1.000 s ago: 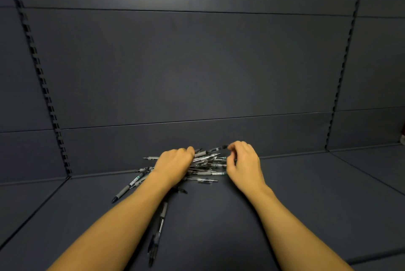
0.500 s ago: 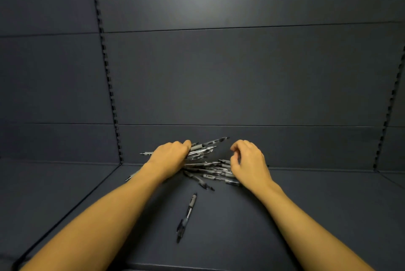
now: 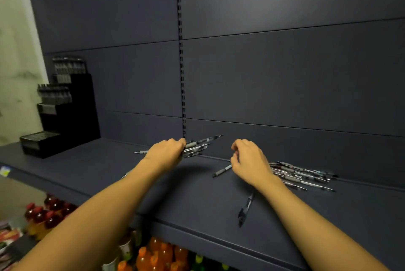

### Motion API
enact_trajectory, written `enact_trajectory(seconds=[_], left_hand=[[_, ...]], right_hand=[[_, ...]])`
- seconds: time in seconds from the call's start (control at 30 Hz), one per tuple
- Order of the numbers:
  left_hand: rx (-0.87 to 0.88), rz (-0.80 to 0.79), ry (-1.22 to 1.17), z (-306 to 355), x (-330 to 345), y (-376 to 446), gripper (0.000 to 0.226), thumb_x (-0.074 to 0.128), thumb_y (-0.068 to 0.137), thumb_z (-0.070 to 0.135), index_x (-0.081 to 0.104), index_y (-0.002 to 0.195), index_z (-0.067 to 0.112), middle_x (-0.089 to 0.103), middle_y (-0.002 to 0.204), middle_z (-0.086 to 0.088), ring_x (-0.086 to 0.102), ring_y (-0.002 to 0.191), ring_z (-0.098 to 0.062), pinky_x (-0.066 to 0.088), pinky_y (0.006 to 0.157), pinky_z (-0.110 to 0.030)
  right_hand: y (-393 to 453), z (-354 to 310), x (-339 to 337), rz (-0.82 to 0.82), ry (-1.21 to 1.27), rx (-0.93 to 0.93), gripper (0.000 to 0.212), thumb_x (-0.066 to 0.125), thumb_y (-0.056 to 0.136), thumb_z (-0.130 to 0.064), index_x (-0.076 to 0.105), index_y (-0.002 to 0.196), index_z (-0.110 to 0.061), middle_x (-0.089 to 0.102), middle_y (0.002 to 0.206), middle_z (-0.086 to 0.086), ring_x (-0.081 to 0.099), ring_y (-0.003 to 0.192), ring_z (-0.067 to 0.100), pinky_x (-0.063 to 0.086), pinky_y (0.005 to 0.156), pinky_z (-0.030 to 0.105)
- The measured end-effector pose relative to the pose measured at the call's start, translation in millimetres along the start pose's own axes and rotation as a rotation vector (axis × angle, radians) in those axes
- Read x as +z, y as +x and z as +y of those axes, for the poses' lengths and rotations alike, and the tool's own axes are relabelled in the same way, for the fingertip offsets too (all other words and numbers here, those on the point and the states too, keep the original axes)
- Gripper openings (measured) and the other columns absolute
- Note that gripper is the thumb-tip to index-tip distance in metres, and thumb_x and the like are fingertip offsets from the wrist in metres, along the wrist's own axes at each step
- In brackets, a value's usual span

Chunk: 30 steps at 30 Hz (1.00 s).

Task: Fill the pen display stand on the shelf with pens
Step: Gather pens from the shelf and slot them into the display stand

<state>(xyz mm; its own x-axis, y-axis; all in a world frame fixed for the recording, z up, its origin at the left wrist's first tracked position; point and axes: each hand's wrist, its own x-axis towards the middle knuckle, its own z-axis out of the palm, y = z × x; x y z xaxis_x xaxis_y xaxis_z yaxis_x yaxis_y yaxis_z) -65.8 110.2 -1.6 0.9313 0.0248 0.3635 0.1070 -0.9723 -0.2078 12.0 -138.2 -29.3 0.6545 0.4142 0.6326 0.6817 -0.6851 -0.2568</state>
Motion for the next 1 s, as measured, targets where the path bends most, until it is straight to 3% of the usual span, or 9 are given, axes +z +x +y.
enact_trajectory(seconds=[0.23, 0.57, 0.73, 1.0], left_hand=[[-0.081, -0.016, 0.013, -63.7, -0.5, -40.6, 0.013, 0.049, 0.101, 0.021, 0.047, 0.110, 0.013, 0.050, 0.084, -0.005, 0.051, 0.070, -0.028, 0.040, 0.060, -0.037], [-0.145, -0.014, 0.031, -163.7, -2.8, -98.2, 0.021, 0.052, 0.100, 0.025, 0.046, 0.117, 0.015, 0.062, 0.102, -0.010, 0.061, 0.085, -0.030, 0.041, 0.064, -0.036], [-0.162, -0.044, 0.036, -217.4, 7.6, -125.8, 0.020, 0.052, 0.100, 0.026, 0.045, 0.116, 0.015, 0.062, 0.101, -0.011, 0.062, 0.086, -0.032, 0.049, 0.069, -0.042], [-0.174, -0.008, 0.044, -286.6, 16.8, -152.5, 0.019, 0.051, 0.099, 0.024, 0.045, 0.115, 0.015, 0.063, 0.101, -0.011, 0.062, 0.086, -0.033, 0.045, 0.065, -0.041]], right_hand=[[18.5, -68.0, 25.6, -0.056, -0.001, -0.054, 0.019, 0.054, 0.097, -0.024, 0.059, 0.113, -0.016, 0.062, 0.107, 0.001, 0.056, 0.101, 0.021, 0.050, 0.078, 0.034], [35.9, -170.9, 73.5, -0.089, -0.012, -0.143, 0.017, 0.051, 0.100, -0.026, 0.058, 0.112, -0.017, 0.061, 0.107, 0.001, 0.051, 0.093, 0.019, 0.039, 0.072, 0.029], [40.3, -213.7, 101.0, -0.121, -0.006, -0.130, 0.016, 0.052, 0.100, -0.027, 0.057, 0.112, -0.017, 0.060, 0.105, 0.000, 0.047, 0.088, 0.016, 0.040, 0.071, 0.029], [51.3, -275.0, 139.2, -0.175, 0.008, -0.129, 0.020, 0.053, 0.099, -0.028, 0.056, 0.115, -0.017, 0.060, 0.108, -0.001, 0.054, 0.093, 0.018, 0.045, 0.072, 0.031]])
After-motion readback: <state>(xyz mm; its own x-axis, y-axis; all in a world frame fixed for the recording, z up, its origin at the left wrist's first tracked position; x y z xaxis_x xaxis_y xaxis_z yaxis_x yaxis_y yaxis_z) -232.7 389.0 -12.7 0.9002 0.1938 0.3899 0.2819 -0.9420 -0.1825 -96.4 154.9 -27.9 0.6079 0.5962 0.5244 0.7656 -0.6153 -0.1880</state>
